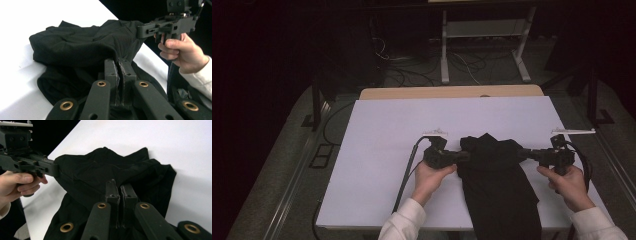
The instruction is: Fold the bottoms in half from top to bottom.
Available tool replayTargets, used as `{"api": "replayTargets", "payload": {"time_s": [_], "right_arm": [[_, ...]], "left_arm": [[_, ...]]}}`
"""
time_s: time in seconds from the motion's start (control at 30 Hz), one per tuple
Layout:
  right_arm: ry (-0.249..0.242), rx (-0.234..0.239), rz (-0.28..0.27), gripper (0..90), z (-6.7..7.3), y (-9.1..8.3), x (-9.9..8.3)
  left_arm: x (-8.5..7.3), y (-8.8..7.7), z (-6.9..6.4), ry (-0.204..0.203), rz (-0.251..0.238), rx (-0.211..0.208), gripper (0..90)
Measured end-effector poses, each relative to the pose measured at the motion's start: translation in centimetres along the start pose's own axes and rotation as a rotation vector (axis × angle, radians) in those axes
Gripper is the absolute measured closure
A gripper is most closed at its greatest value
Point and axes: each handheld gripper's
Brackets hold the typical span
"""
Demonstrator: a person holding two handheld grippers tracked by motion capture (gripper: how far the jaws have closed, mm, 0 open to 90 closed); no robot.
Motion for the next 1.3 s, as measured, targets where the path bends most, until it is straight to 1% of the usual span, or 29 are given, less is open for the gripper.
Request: {"api": "replayTargets", "payload": {"time_s": [0.03,0.2,0.33,0.5,0.7,0.87,1.07,1.3], "right_arm": [[-0.006,0.0,0.004,85.5,0.1,-0.1,-0.1],[-0.006,-0.002,0.031,85.5,0.2,-0.4,-0.8],[-0.009,0.0,0.049,85.5,0.3,-0.7,-1.2],[-0.016,-0.003,0.103,85.4,0.3,-0.8,-2.1],[-0.012,-0.01,0.16,85.3,0.2,-0.8,-2.9],[-0.014,-0.015,0.189,85.3,0.2,-0.7,-3.3],[-0.02,-0.019,0.221,85.2,0.4,-0.5,-3.6],[-0.004,-0.031,0.247,85.1,0.3,-0.6,-3.9]], "left_arm": [[-0.2,0.0,-0.1,0.001,0.005,-0.002,86.1],[-1.0,-0.1,-0.6,0.011,0.027,-0.012,86.1],[-1.6,-0.1,-1.1,0.028,0.058,-0.022,86.0],[-2.4,0.0,-1.4,0.029,0.084,-0.028,85.9],[-3.3,0.1,-1.5,0.037,0.119,-0.032,85.6],[-3.8,0.0,-1.6,0.036,0.125,-0.035,85.5],[-4.1,-0.2,-1.7,0.042,0.138,-0.048,85.4],[-4.5,-0.1,-2.0,0.044,0.147,-0.058,85.4]]}}
Point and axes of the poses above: each handheld gripper's, and its own axes: y roughly forward along the jaws, x roughly out of its top, z roughly to its left, and after that the axes turned 11 degrees about -z, right-handed
